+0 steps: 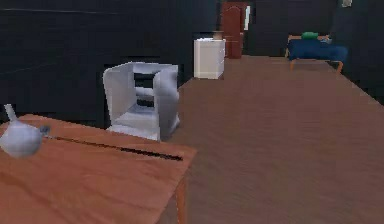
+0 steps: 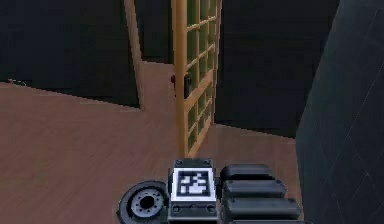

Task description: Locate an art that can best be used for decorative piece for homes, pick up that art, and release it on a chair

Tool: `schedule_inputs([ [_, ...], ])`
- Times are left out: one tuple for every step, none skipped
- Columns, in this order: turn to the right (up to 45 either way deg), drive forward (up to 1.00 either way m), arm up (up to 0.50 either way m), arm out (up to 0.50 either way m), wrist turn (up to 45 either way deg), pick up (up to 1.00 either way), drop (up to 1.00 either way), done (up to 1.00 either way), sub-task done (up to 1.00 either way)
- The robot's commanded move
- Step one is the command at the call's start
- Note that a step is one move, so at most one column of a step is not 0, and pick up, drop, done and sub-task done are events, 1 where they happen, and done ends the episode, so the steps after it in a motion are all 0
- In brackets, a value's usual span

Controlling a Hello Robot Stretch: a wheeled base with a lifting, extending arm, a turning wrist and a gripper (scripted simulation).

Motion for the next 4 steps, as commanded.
schedule_inputs([
  [0.0,0.30,0.00,0.00,0.0,0.00,0.00,0.00,0.00],
  [-45.0,0.00,0.00,0.00,0.0,0.00,0.00,0.00,0.00],
  [-45.0,0.00,0.00,0.00,0.0,0.00,0.00,0.00,0.00],
  [-45.0,0.00,0.00,0.00,0.0,0.00,0.00,0.00,0.00],
])
